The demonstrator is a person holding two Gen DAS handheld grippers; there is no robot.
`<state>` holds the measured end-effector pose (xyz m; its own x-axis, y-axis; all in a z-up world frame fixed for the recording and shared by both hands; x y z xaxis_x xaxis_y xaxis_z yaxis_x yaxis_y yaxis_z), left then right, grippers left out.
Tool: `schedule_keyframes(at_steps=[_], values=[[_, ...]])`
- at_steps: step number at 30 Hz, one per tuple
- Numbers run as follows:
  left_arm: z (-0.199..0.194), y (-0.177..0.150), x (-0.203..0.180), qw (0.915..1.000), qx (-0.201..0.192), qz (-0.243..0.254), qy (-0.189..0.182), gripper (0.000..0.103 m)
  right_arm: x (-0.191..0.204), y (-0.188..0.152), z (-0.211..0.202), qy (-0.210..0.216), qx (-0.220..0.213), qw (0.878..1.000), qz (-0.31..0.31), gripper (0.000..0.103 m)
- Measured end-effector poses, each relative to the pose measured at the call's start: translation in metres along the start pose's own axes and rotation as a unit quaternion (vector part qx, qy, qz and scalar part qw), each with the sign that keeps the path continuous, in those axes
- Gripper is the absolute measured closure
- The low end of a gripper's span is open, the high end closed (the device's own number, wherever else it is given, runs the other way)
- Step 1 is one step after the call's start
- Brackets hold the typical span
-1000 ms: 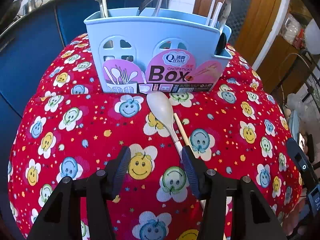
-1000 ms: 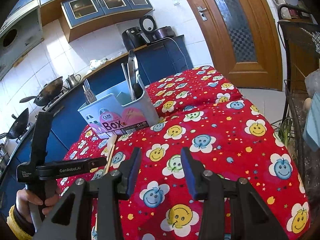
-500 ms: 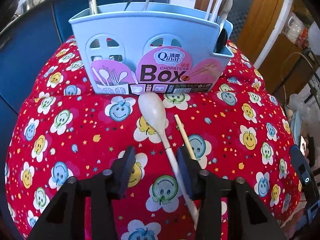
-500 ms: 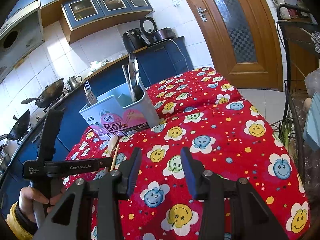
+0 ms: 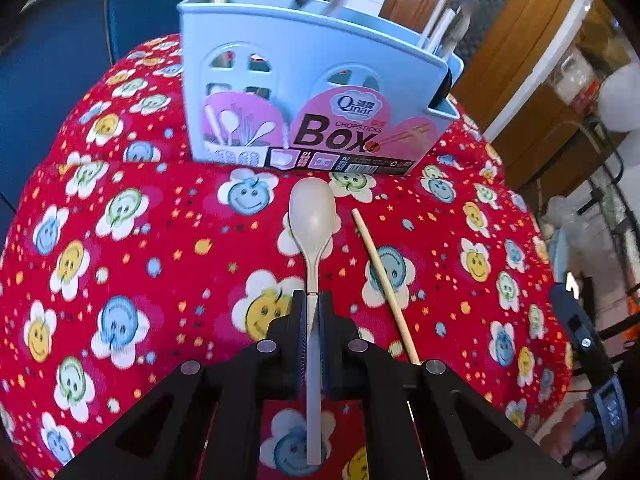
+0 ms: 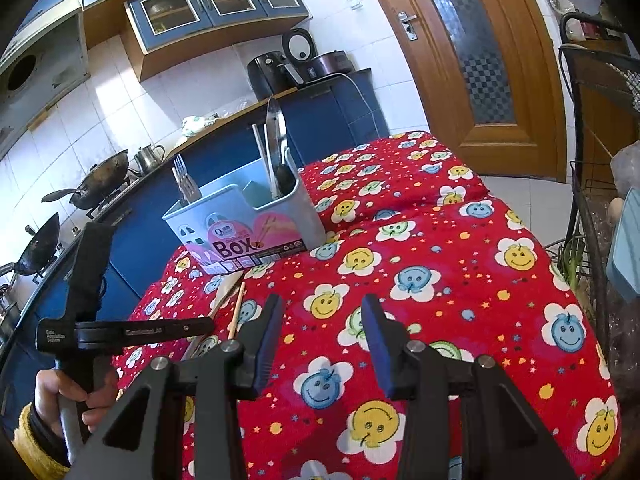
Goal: Organize utensils
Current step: 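Close the left tool on the wooden spoon handle while the right tool grasps a wooden chopstick, then lift and carry the spoon toward the caddy with the left tool while the right tool carries the chopstick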
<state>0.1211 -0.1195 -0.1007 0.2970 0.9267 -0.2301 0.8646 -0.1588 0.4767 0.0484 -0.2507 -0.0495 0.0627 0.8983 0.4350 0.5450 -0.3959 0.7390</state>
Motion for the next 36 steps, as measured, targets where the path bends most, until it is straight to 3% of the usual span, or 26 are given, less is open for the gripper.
schedule_keyframes(at_steps=[8, 18, 30, 36], values=[[-0.025, -0.007, 0.023, 0.9995, -0.019, -0.019, -0.018, 0.098, 0.015, -0.006, 0.007, -0.003, 0.032, 0.999, -0.016, 0.059], [-0.037, -0.013, 0.06, 0.9973, -0.028, -0.058, -0.034, 0.098, 0.043, -0.017, 0.027, 0.001, 0.106, 0.993, -0.049, 0.059], [-0.034, -0.022, 0.073, 0.9976, -0.003, -0.061, -0.033, 0.098, 0.076, -0.044, 0.063, 0.008, 0.224, 0.97, -0.095, 0.06], [-0.032, -0.023, 0.073, 0.9985, 0.009, -0.048, -0.027, 0.098, 0.082, -0.053, 0.078, 0.004, 0.264, 0.958, -0.111, 0.068]])
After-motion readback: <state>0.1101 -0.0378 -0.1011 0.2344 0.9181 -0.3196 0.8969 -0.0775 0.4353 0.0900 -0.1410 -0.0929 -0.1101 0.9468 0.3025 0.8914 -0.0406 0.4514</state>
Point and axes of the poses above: each gripper's, at about its wrist camera, not at the fingertips, and z roughly the way its jaws point, x to its left, y to its top, the point moved 10 cm from there along z, roughly the way its jaws point, and after that the axes turned 3 degrees about z, right-handed, at the moved point
